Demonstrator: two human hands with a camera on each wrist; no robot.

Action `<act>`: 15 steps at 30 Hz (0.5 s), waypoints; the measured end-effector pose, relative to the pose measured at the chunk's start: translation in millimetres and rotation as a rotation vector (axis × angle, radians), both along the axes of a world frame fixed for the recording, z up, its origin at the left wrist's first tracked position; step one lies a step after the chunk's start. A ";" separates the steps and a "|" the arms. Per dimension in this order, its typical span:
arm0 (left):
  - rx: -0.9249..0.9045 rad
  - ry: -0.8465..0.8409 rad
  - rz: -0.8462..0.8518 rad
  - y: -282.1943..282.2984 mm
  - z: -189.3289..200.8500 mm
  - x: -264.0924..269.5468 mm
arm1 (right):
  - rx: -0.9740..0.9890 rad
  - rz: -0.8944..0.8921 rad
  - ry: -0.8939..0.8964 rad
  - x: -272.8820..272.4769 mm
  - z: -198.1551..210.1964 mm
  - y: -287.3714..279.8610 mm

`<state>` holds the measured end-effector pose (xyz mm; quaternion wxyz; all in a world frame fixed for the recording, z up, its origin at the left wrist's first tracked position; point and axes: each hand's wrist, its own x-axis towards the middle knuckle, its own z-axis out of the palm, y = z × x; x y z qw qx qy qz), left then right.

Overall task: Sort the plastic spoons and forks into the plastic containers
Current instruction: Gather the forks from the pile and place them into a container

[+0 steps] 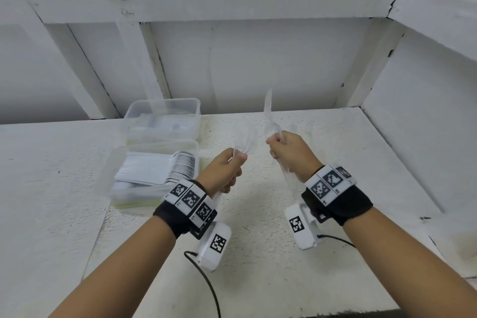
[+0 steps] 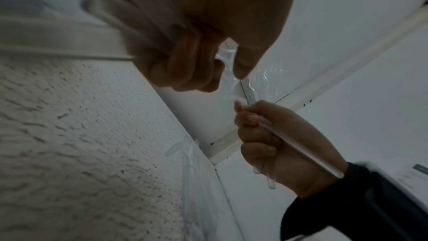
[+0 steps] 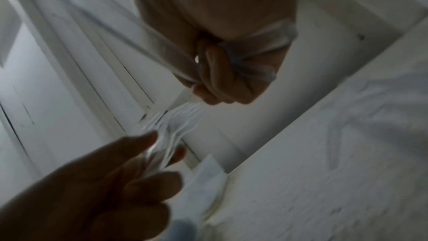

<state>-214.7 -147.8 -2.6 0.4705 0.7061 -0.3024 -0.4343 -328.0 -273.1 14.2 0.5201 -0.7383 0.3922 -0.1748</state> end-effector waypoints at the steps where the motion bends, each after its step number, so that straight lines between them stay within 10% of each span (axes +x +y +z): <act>1: -0.011 0.012 0.005 2.8 -0.1 -2.0 | 0.046 -0.017 -0.050 3.3 -1.1 7.5; 8: -0.055 0.067 0.013 18.6 1.6 -0.1 | 0.215 -0.085 -0.178 18.4 -13.6 33.7; 15: 0.004 -0.265 -0.121 24.7 2.6 2.9 | 0.230 0.000 -0.227 26.9 -10.6 43.1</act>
